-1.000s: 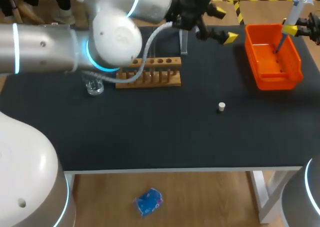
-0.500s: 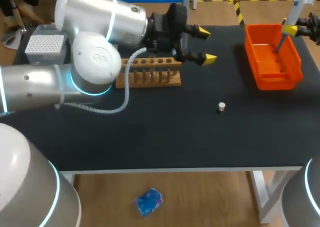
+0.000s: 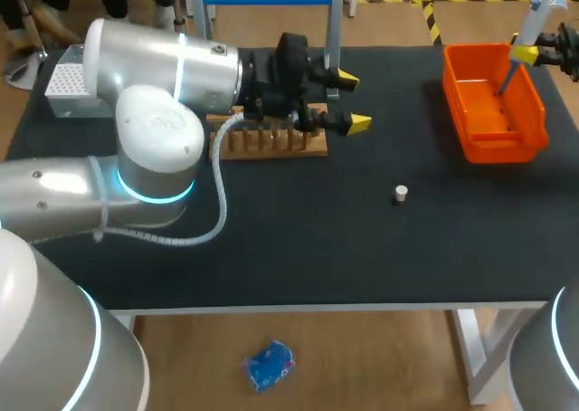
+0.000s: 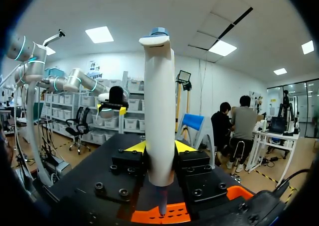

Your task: Invert the test tube, pick up the pipette, mount the tip to pipette, aspirate from beaker and dispense into the tube, eject the tip, return the pipette, and cap with the stopper.

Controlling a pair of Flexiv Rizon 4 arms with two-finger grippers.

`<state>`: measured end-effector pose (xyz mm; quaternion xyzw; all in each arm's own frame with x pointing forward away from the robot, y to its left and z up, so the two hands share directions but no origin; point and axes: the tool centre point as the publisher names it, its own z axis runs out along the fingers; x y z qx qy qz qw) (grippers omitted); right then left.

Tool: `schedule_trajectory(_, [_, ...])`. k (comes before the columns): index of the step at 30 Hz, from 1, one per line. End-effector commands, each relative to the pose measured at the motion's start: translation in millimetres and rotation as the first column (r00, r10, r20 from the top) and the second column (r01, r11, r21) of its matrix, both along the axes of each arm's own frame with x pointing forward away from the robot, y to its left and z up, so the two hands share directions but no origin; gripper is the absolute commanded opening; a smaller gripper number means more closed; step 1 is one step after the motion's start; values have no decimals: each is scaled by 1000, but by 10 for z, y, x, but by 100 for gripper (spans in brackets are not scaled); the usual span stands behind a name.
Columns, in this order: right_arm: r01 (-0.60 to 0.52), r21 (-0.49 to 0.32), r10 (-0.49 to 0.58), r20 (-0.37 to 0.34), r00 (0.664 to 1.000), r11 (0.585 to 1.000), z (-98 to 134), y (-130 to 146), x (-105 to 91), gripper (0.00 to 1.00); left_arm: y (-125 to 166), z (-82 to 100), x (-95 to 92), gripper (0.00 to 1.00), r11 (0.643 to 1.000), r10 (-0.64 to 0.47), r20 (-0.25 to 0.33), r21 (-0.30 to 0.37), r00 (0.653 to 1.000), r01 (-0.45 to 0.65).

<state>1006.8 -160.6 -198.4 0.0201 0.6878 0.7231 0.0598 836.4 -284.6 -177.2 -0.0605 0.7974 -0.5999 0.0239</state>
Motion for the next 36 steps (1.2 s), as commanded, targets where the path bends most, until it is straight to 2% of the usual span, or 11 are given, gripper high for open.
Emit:
schedule_trajectory(1, [-2, -2, 2, 0, 1000, 1000, 6, -5, 7, 0, 95, -86, -131, 100, 996, 42, 11, -75, 999, -41])
schedule_trajectory(7, [-2, -2, 2, 0, 1000, 1000, 6, -5, 7, 0, 96, -144, -173, 100, 985, 68, 30, -163, 997, -62])
schedule_trajectory(11, [-2, -2, 2, 0, 1000, 1000, 6, -5, 7, 0, 93, -170, -184, 100, 982, 76, 41, -175, 996, -68])
schedule_trajectory(16, [-2, -2, 2, 0, 1000, 1000, 6, -5, 7, 0, 118, -176, -197, 100, 983, 94, 59, -162, 994, -83])
schedule_trajectory(26, [-2, -2, 2, 0, 1000, 1000, 6, -5, 7, 0, 118, -176, -197, 100, 983, 94, 59, -162, 994, -83])
schedule_trajectory(33, [28, -49, -29, -15, 999, 998, 143, 18, -119, 0, 118, -176, -197, 100, 983, 94, 59, -162, 994, -83])
schedule_trajectory(36, [29, -44, -29, -11, 1000, 999, 201, 84, -218, 0, 118, -176, -197, 100, 983, 94, 59, -162, 994, -83])
